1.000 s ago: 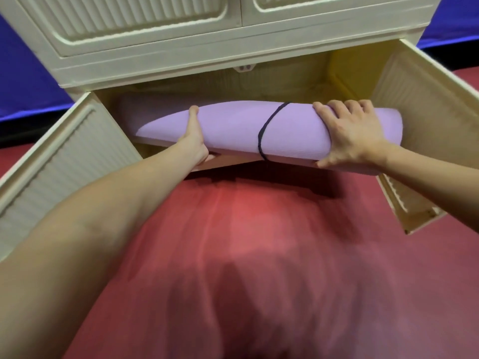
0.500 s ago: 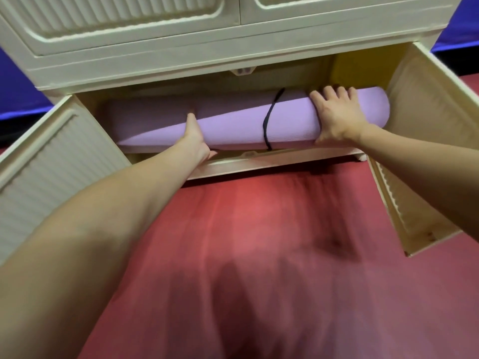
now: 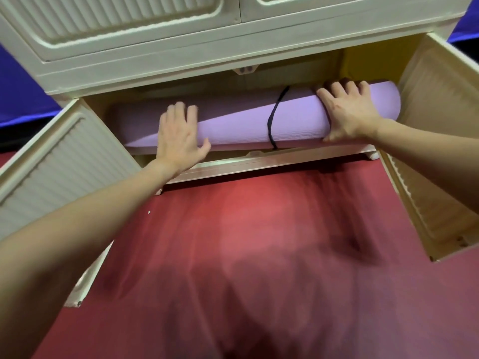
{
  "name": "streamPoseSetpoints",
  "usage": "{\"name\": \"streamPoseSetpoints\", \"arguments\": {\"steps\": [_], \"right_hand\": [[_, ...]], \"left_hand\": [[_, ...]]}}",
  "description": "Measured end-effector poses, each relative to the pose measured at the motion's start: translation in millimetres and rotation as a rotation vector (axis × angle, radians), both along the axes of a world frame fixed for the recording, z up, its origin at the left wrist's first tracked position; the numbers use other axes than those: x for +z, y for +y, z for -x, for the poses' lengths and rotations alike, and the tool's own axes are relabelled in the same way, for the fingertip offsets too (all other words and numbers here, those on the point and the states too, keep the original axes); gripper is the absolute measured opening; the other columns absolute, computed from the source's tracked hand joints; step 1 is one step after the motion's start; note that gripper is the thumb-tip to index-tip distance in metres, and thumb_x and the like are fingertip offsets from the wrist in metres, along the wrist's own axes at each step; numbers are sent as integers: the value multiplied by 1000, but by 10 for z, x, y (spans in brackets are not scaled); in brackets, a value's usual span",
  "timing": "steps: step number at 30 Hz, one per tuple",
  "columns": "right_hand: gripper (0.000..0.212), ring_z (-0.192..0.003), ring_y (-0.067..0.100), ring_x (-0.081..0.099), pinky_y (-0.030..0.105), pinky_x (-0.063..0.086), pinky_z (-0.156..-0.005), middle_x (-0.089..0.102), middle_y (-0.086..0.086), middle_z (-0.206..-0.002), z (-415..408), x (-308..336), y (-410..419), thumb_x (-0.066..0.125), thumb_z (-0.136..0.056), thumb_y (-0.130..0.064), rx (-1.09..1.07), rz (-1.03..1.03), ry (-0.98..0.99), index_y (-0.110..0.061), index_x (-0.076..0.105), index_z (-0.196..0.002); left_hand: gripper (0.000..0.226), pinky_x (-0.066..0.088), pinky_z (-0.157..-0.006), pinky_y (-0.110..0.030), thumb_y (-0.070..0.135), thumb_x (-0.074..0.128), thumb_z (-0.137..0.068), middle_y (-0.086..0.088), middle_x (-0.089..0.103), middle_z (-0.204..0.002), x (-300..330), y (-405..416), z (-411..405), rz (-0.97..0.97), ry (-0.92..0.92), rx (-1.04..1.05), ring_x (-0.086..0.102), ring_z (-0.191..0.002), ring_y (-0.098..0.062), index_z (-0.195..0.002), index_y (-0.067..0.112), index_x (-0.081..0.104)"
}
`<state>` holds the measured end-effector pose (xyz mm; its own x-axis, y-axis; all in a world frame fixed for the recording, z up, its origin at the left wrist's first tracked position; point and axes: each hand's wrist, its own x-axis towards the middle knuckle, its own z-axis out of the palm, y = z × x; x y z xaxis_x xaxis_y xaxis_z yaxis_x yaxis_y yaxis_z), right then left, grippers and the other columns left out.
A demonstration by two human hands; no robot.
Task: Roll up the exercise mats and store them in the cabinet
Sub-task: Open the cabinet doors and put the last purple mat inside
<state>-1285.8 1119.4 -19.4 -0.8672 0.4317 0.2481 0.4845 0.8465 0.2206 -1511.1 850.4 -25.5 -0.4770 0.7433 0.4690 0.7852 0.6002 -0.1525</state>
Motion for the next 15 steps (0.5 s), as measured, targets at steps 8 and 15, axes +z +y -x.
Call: {"name": "streamPoseSetpoints", "arguments": {"steps": [8,15], "right_hand": [[105,-105,42,47,53,31,-97,46,21,-120,27,-50,14,86,-47,-41,-16,-12,-7,-7,38,-133],[107,-112,44,50,53,34,-98,52,21,-126,220,10,149,83,-55,-46,-67,-26,-61,-11,31,-142]], "left_hand": [[78,45,-77,-42,40,74,-76,-19,58,-113,235,207,114,482,-133,7,58,-102,-40,-137,14,33],[80,48,-80,-41,35,77,-74,-19,62,-115,209,337,119,409,-135,82,60,-105,-40,-140,12,37]]}}
